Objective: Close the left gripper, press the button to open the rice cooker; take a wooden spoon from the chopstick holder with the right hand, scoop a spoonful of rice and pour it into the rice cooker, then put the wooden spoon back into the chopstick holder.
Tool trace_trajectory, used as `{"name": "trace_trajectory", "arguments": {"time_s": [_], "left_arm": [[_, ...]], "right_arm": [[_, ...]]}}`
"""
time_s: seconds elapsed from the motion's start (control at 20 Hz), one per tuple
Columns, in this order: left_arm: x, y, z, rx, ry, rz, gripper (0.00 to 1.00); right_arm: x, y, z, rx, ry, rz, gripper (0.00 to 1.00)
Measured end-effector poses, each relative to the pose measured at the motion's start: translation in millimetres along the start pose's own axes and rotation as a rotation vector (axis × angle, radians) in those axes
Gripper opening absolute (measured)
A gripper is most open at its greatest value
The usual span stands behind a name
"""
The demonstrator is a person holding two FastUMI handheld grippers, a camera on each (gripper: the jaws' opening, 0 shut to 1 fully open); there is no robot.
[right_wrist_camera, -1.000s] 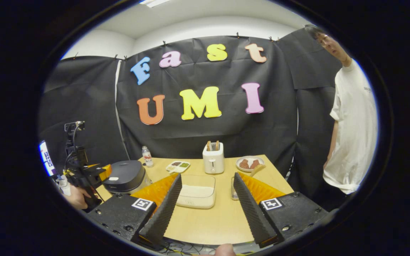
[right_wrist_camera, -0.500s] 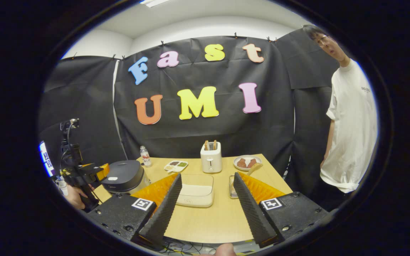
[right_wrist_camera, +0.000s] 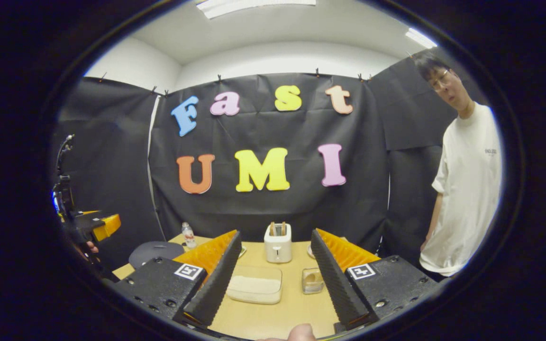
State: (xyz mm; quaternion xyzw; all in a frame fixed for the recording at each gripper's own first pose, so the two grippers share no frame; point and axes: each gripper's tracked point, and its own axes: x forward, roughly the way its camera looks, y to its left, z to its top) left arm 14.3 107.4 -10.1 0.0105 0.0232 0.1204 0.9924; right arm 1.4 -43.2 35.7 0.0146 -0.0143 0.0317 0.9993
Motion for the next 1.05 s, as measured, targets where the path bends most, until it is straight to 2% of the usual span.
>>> {"name": "trace_trajectory", "arguments": {"time_s": [0.05,0.2,0.4,0.45,0.5,0.55,0.6,0.75,0.95,1.05], "left_arm": [[-2.6,-5.0,12.0,-0.018,-0.013,-0.018,0.97],[-11.7,-20.2,42.4,-0.082,-0.035,-0.083,1.00],[-23.8,-36.5,76.7,-0.175,-0.065,-0.157,0.97],[-25.7,-39.3,83.7,-0.187,-0.076,-0.173,0.84],[-27.9,-41.7,90.0,-0.189,-0.088,-0.185,0.84],[-31.4,-45.2,93.3,-0.189,-0.093,-0.200,0.89],[-36.7,-49.3,95.6,-0.193,-0.093,-0.218,0.94],[-50.9,-58.0,98.4,-0.190,-0.096,-0.258,0.94],[-66.7,-61.6,86.6,-0.148,-0.077,-0.274,0.94],[-70.0,-65.2,83.4,-0.113,-0.077,-0.278,0.94]], "right_arm": [[2.4,2.4,13.5,0.005,-0.023,-0.004,0.94],[6.9,5.8,46.4,0.017,-0.068,-0.027,0.96],[2.4,8.7,75.1,-0.002,-0.105,-0.050,0.94],[-1.9,8.4,80.1,-0.005,-0.110,-0.062,0.93],[-6.6,7.2,83.4,-0.010,-0.115,-0.077,0.95],[-12.4,8.9,86.5,-0.012,-0.119,-0.084,0.96],[-17.9,11.8,88.0,-0.014,-0.121,-0.088,0.96],[-34.1,17.6,83.5,-0.011,-0.106,-0.105,0.95],[-54.6,31.9,65.4,-0.013,-0.062,-0.115,0.94],[-58.2,37.1,52.4,-0.019,-0.030,-0.116,0.96]]}}
